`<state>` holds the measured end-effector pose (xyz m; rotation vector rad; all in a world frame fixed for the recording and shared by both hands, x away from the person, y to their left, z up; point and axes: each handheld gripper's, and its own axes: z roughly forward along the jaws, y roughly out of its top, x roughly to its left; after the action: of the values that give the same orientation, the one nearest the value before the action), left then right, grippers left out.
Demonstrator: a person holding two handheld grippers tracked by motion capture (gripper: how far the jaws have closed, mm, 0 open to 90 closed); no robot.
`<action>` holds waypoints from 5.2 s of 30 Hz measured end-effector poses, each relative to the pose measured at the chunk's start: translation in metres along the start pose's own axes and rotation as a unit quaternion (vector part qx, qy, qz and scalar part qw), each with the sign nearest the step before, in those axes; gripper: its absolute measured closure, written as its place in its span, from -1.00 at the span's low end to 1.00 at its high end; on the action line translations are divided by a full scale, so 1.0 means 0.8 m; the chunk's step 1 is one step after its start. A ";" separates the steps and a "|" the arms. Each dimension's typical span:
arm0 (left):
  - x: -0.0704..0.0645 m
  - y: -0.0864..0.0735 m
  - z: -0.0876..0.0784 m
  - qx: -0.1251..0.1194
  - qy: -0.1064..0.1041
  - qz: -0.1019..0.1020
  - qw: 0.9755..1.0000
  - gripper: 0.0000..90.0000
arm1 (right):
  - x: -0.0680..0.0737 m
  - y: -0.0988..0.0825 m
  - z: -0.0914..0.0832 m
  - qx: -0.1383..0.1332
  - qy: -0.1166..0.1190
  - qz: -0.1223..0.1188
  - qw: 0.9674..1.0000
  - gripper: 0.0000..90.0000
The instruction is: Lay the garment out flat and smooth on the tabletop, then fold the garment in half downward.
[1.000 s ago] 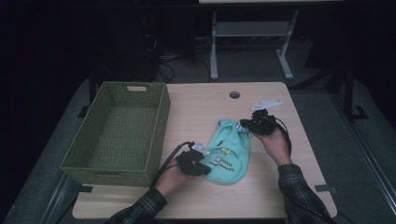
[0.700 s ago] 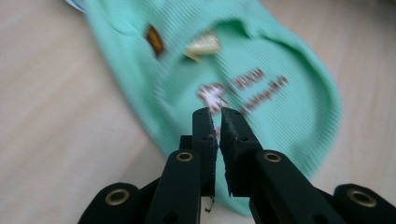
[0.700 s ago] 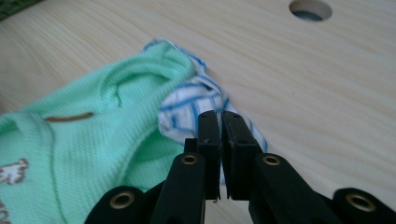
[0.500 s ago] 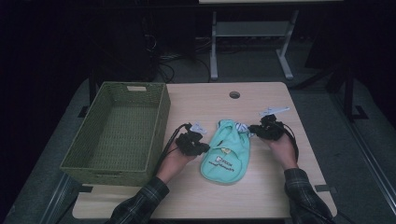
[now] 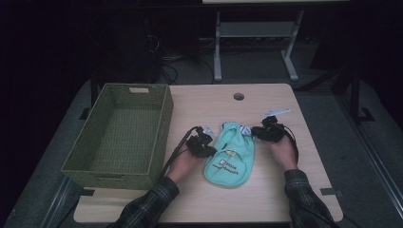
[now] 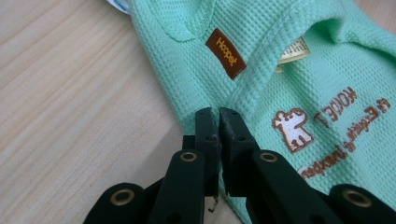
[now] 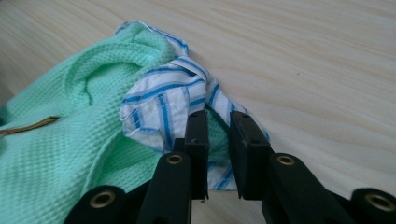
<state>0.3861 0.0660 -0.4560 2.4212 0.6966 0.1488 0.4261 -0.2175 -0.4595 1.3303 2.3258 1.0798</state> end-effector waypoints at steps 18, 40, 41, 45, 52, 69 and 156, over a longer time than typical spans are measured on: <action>-0.009 0.002 0.001 0.007 0.003 0.025 1.000 0.99 | 0.002 -0.009 0.010 0.011 -0.018 -0.019 1.000 0.97; -0.021 -0.011 -0.018 -0.006 -0.038 0.013 0.999 0.93 | -0.012 0.001 0.013 0.009 -0.044 -0.049 0.998 0.82; -0.021 -0.011 -0.019 -0.006 -0.036 0.013 0.999 0.88 | -0.010 0.002 0.010 -0.001 -0.040 -0.045 0.998 0.75; -0.016 -0.008 -0.029 -0.023 -0.029 0.009 0.999 0.75 | -0.005 0.002 -0.009 -0.018 -0.028 -0.034 0.999 0.75; -0.008 0.001 -0.030 -0.035 -0.022 0.007 0.999 0.93 | 0.007 -0.007 -0.034 -0.008 0.009 -0.037 0.999 0.99; 0.004 0.012 0.011 -0.013 -0.003 0.022 1.000 0.99 | 0.052 -0.056 -0.053 0.025 0.045 -0.062 0.997 1.00; 0.010 -0.025 -0.016 -0.017 0.025 -0.032 0.999 0.42 | 0.121 -0.066 -0.030 0.049 0.102 -0.131 0.985 1.00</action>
<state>0.3806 0.0905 -0.4584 2.3660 0.7873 0.1932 0.3258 -0.1657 -0.4671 0.9439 2.6418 1.0710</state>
